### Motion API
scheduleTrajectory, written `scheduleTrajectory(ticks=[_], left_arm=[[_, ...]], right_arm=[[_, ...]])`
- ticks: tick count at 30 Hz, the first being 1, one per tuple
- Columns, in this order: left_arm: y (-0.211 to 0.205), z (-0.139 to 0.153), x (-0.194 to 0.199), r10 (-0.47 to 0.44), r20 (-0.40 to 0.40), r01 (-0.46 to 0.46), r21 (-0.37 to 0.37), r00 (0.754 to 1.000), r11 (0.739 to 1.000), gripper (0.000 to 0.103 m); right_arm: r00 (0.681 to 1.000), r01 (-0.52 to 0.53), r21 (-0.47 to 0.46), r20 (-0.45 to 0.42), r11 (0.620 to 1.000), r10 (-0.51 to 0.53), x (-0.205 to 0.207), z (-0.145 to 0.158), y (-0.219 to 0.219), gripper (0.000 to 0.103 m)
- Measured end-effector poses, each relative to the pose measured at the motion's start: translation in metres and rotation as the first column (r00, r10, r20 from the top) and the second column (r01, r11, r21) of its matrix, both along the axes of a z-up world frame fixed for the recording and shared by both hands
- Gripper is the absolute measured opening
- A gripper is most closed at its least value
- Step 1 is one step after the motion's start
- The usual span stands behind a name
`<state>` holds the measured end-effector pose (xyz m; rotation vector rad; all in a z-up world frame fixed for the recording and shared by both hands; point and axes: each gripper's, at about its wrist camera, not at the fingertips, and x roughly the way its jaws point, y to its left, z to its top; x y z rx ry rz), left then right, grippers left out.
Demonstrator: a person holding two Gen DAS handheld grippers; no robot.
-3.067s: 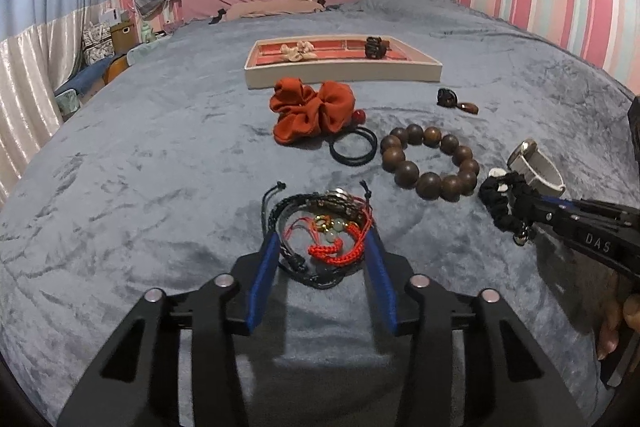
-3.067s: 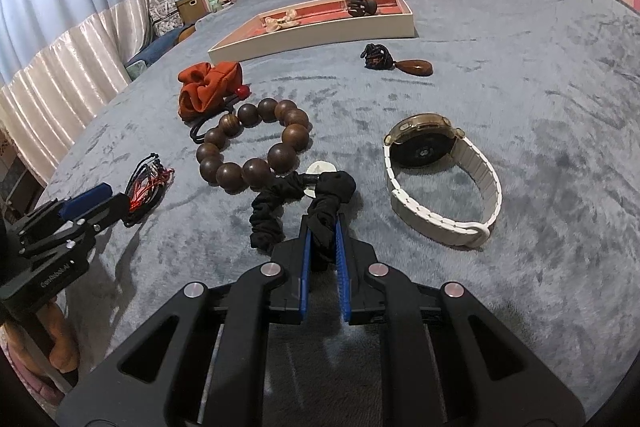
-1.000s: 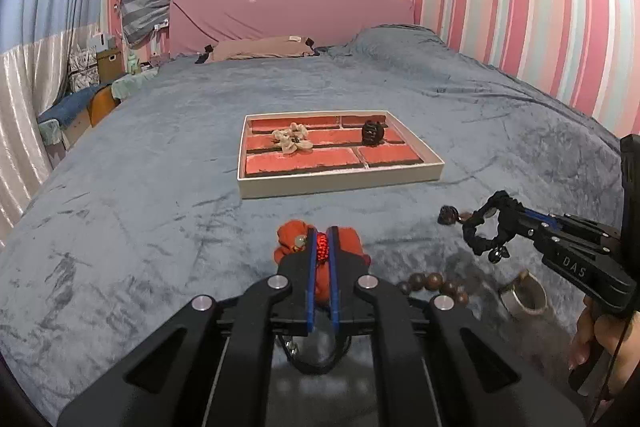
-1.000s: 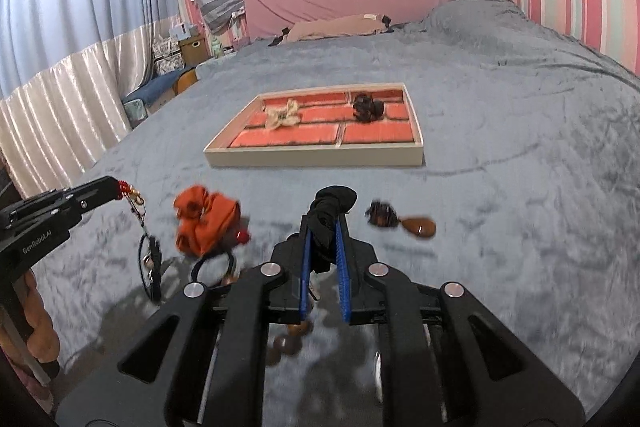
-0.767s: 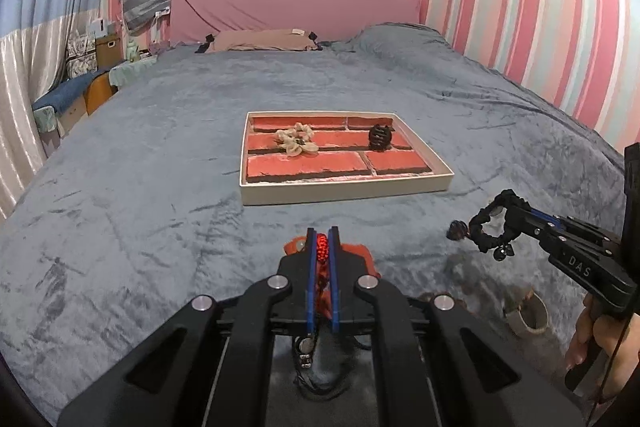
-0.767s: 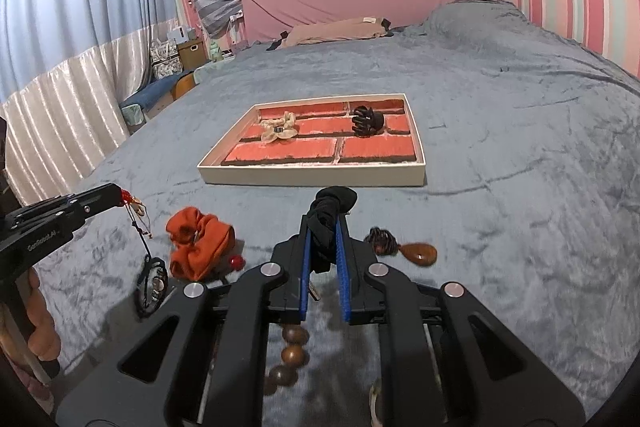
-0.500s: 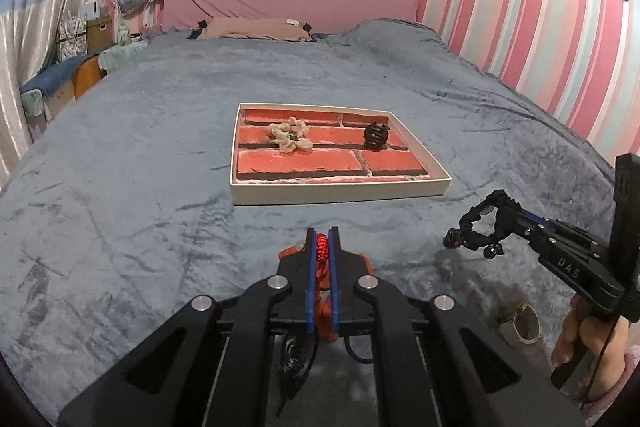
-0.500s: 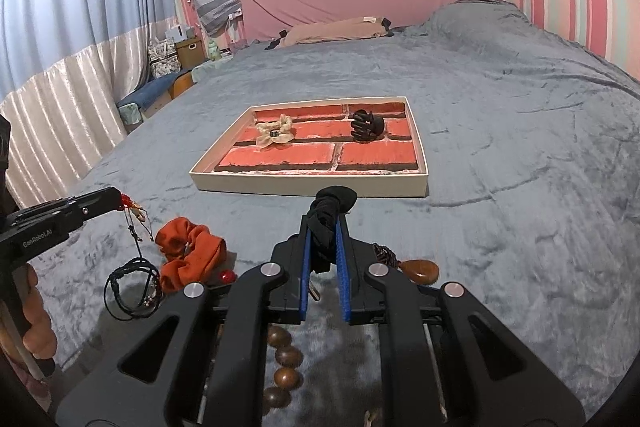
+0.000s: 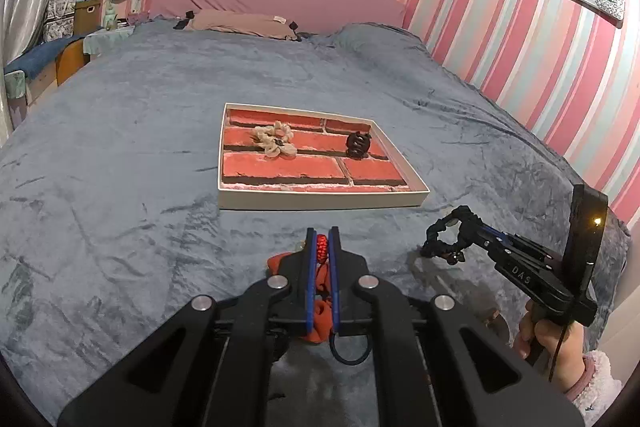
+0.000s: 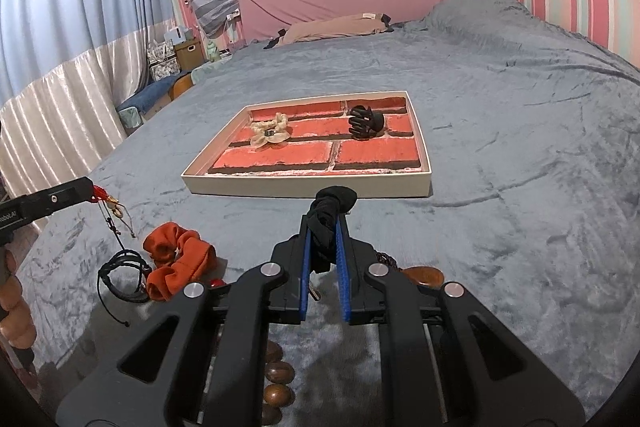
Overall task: Organize jewelry
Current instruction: 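Carry the bracelet and black scrunchie toward the brick-pattern tray with both grippers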
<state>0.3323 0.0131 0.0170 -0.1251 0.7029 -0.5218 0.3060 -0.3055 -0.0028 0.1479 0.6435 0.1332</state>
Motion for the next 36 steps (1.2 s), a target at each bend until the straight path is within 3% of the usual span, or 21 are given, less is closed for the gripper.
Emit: scheduleTrajectory(ticks=[6,10,12,18,27,36], left_arm=[[-0.001,0.014,-0.007,-0.001,0.036,0.001,-0.006,0.999,1.0,0.006],[-0.013,0.032,-0.019,-0.009,0.146,-0.003,0.083,0.989,0.997,0.006],[-0.018,0.025,-0.005,-0.004,0.086,-0.007,0.133,0.996,0.991,0.006],[-0.025,0.038,0.002,-0.009,0.129,-0.009,0.138,0.992,0.99,0.006],[-0.059,0.058,0.052,0.004,0.193,-0.042,0.19,0.981,0.981,0.006],[-0.095,0.039,0.132,0.067,0.199,-0.118,0.257,0.978,0.959,0.006]], right_arm=[[1.0,0.003,0.005,0.0,1.0,-0.003,0.0,-0.001,-0.004,0.012],[1.0,-0.001,0.001,0.004,1.0,0.001,0.002,0.0,-0.006,0.012],[1.0,-0.001,0.002,0.0,1.0,0.001,0.004,-0.001,-0.005,0.012],[1.0,-0.001,-0.006,0.029,1.0,0.001,0.015,0.013,-0.006,0.012],[0.998,-0.006,-0.032,0.062,0.999,0.008,0.063,0.04,-0.005,0.012],[0.998,0.028,-0.065,0.058,0.998,-0.024,0.128,0.051,-0.016,0.012]])
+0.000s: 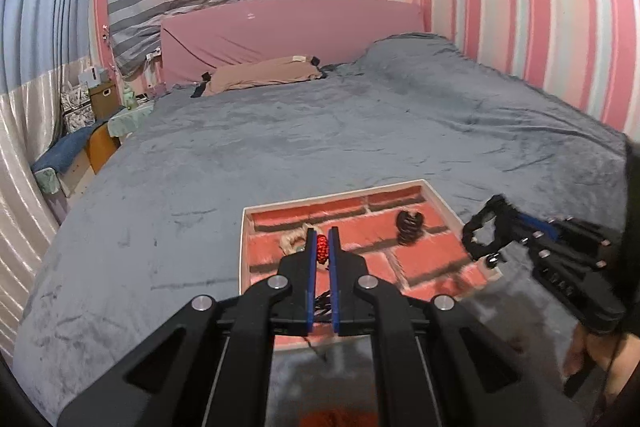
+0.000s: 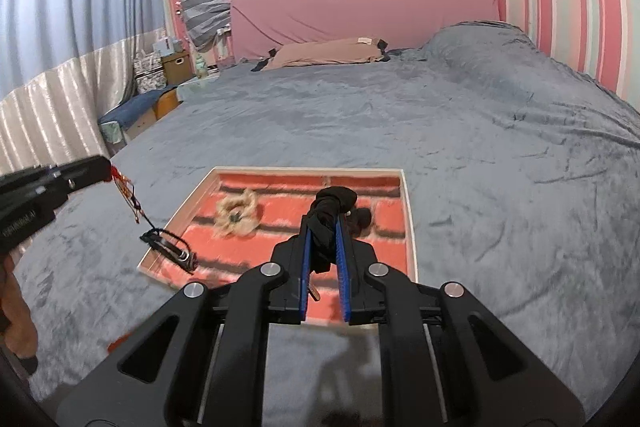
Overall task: Organize jewelry
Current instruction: 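Carry the bracelet and black scrunchie toward the brick-pattern tray with both grippers, then open both grippers to drop the bracelet and black scrunchie into the tray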
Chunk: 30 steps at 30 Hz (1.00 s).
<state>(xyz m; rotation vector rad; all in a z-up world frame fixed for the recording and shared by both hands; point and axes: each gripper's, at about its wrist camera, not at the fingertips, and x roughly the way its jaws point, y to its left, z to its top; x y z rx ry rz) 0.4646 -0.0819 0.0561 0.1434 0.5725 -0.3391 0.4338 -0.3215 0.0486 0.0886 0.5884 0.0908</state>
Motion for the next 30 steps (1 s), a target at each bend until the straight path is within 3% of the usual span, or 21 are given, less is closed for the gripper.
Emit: scheduleTrajectory(ticks=[8,15,22,30], left_arm=[[-0.004,-0.022,0.079,0.074,-0.031,-0.073,0.011,0.997,0.997,0.006],[0.011,-0.07,0.145,0.154,-0.112,-0.155,0.003,0.982,0.988,0.006],[0.01,-0.118,0.159,0.175,-0.155,-0.167,0.062,0.972,0.984,0.006],[0.009,-0.136,0.158,0.193,-0.157,-0.18,0.091,0.969,0.979,0.009]], right_arm=[[0.998,0.03,-0.029,-0.046,0.999,-0.031,0.064,-0.016,-0.012,0.012],[0.992,0.038,-0.043,-0.117,0.998,-0.043,0.11,-0.054,-0.01,0.012],[0.975,0.046,-0.043,-0.214,0.998,-0.055,0.136,-0.093,-0.016,0.012],[0.96,0.057,-0.036,-0.273,0.998,-0.065,0.146,-0.112,-0.024,0.017]])
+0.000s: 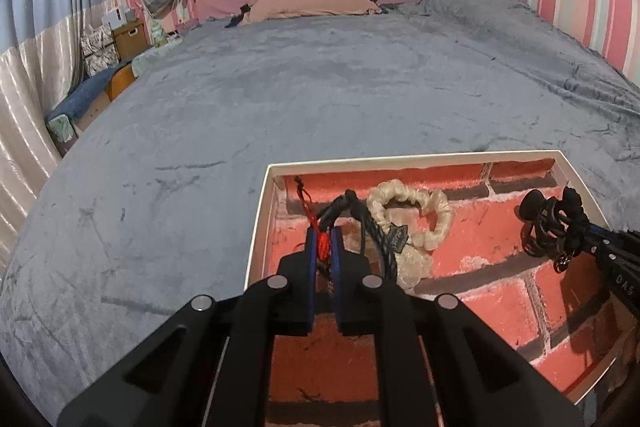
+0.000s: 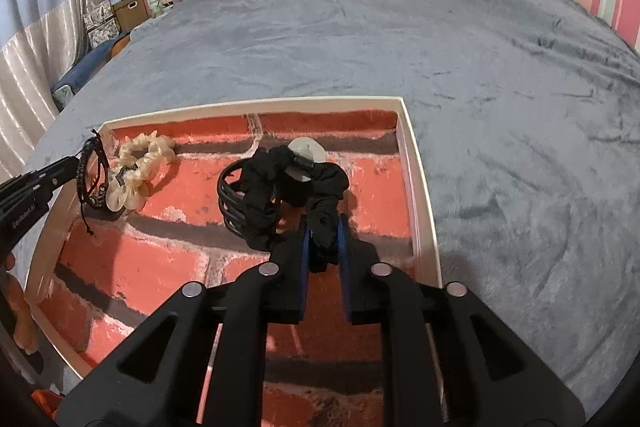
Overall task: Organize jewelry
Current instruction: 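Open both grippers to drop the bracelet and black scrunchie into the tray, then move the left gripper to the orange scrunchie while the right approaches the black beaded pendant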
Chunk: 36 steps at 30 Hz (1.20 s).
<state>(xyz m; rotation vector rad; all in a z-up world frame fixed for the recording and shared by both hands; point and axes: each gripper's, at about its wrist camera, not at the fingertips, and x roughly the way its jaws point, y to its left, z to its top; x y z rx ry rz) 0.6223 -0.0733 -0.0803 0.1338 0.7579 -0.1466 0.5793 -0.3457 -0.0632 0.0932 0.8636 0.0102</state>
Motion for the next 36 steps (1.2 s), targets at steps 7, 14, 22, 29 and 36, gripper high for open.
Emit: scheduleTrajectory(ticks=[7,14,22,29,36], left_arm=[[-0.002,0.0,-0.004,0.008,-0.008,-0.008,-0.022,1.0,1.0,0.016],[-0.002,0.02,-0.023,0.01,0.101,-0.008,-0.023,0.995,1.0,0.074],[0.005,0.038,-0.065,0.005,0.154,0.005,-0.062,0.988,0.998,0.074],[0.018,0.058,-0.12,0.003,0.211,0.012,-0.073,0.977,0.997,0.078],[0.047,0.075,-0.17,0.025,0.209,-0.001,-0.116,0.977,0.993,0.082]], right_arm=[[0.998,-0.02,0.02,0.059,1.0,0.019,-0.007,0.011,0.005,0.082],[0.975,0.0,0.124,0.22,0.992,-0.028,-0.033,0.045,-0.005,0.099],[0.885,0.123,0.12,0.435,0.985,-0.164,-0.11,0.055,-0.016,0.099],[0.825,0.149,0.11,0.533,0.983,-0.185,-0.172,0.06,-0.006,0.099],[0.827,0.184,0.13,0.515,0.974,-0.224,-0.208,0.06,-0.006,0.099]])
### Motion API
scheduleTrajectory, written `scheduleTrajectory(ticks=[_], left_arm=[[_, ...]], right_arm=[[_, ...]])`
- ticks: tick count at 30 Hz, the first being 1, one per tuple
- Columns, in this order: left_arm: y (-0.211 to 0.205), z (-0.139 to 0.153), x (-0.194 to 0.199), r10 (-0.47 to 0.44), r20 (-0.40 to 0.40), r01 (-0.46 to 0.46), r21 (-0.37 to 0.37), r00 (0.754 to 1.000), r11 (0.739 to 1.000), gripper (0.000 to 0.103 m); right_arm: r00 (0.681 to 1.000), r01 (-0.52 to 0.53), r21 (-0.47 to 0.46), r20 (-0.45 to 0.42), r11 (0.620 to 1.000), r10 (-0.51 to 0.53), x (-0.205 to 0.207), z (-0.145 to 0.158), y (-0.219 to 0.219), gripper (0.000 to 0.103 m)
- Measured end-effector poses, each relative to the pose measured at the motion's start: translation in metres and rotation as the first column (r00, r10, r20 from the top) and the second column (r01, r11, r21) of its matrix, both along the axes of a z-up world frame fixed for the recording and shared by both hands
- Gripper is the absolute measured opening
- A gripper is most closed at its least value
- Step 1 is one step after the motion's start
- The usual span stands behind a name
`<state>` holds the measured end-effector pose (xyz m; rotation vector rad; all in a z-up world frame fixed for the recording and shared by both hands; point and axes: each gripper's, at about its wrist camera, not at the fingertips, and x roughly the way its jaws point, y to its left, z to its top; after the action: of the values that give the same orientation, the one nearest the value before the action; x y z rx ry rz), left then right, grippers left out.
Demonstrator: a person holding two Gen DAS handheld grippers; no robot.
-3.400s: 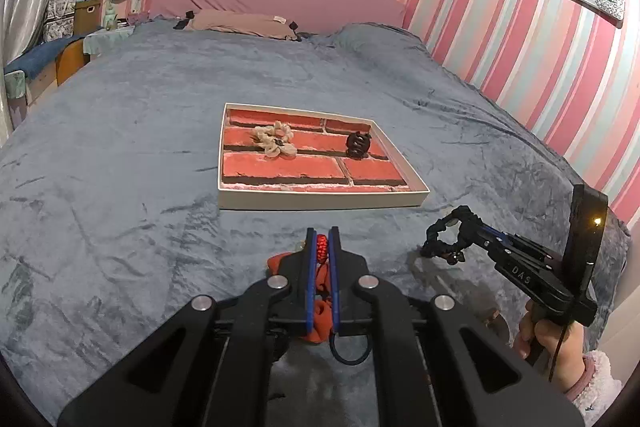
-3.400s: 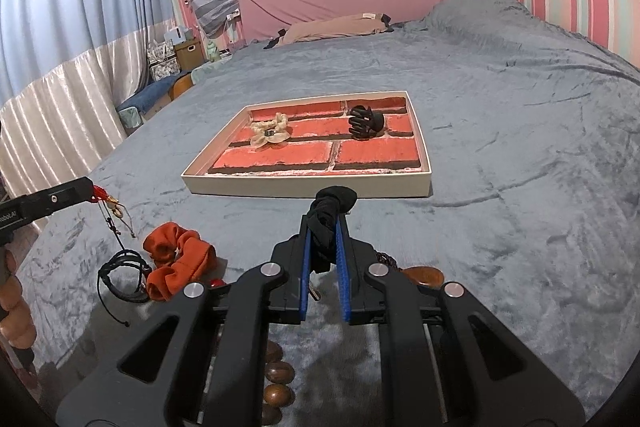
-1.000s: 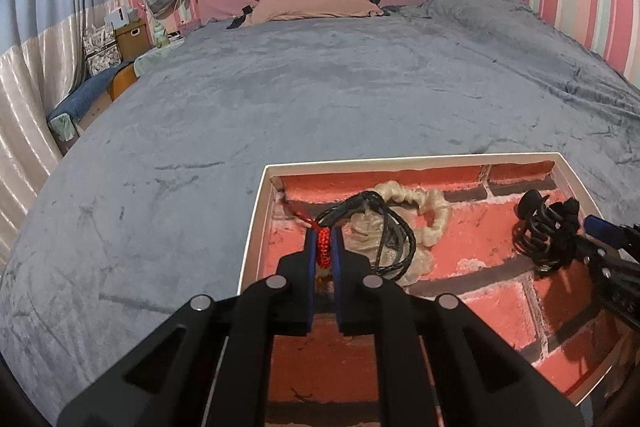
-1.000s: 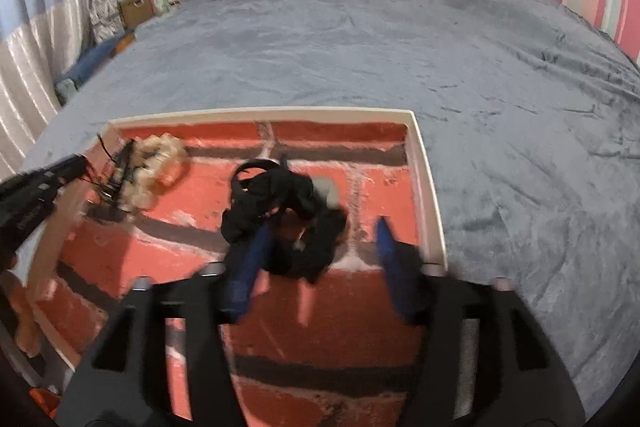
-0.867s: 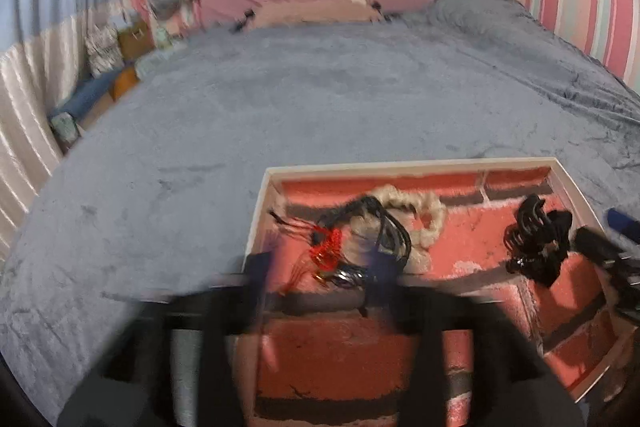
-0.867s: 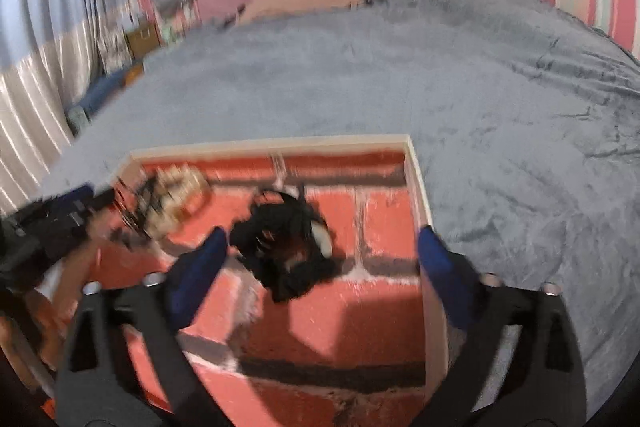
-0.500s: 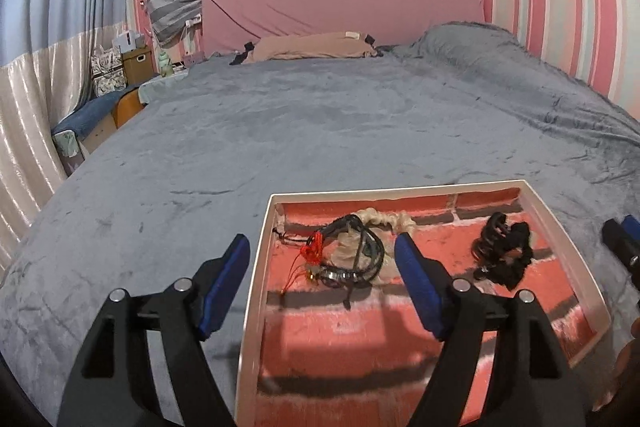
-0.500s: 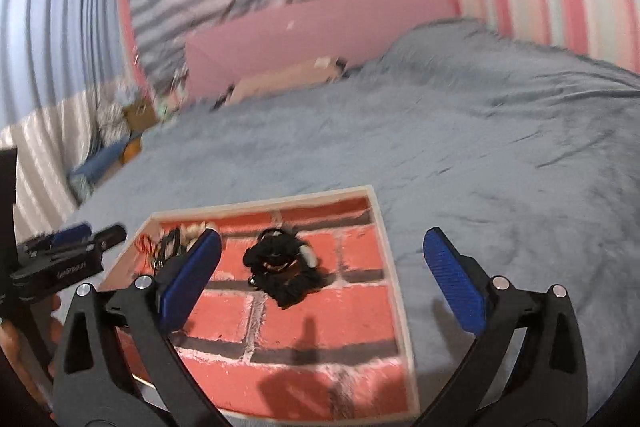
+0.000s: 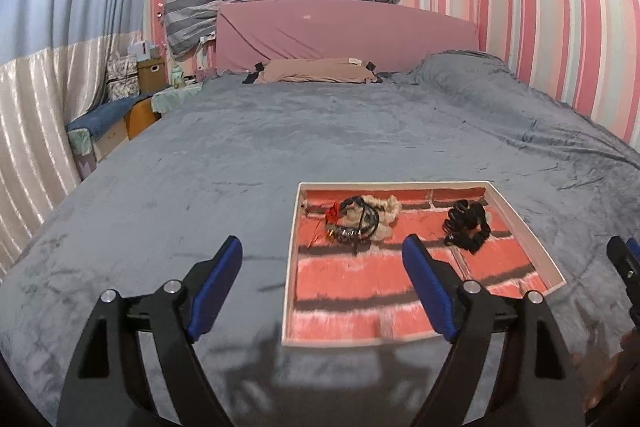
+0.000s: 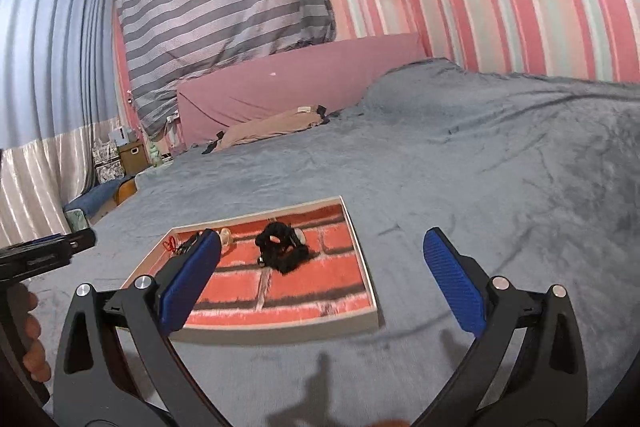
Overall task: Organize jewelry
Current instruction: 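Move the left gripper to the orange scrunchie while the right approaches the black beaded pendant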
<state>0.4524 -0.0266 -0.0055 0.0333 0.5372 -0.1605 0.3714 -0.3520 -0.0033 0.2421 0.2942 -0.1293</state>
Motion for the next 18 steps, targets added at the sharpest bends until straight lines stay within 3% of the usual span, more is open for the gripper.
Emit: scheduleTrajectory(ticks=[5,9,18], left_arm=[[0.012,-0.003,-0.037,0.03,-0.031,-0.03,0.0,0.999,1.0,0.083],[0.018,-0.01,-0.066,0.047,-0.065,-0.048,-0.014,0.997,0.999,0.086],[0.019,-0.029,-0.104,0.066,-0.123,-0.065,0.009,0.99,0.998,0.086]], right_arm=[[0.998,0.018,-0.006,-0.054,1.0,-0.019,-0.019,-0.003,0.004,0.099],[0.994,0.012,-0.064,-0.111,0.998,-0.019,-0.039,-0.017,0.012,0.099],[0.967,0.002,-0.076,-0.254,0.997,-0.021,-0.066,-0.043,0.026,0.099]])
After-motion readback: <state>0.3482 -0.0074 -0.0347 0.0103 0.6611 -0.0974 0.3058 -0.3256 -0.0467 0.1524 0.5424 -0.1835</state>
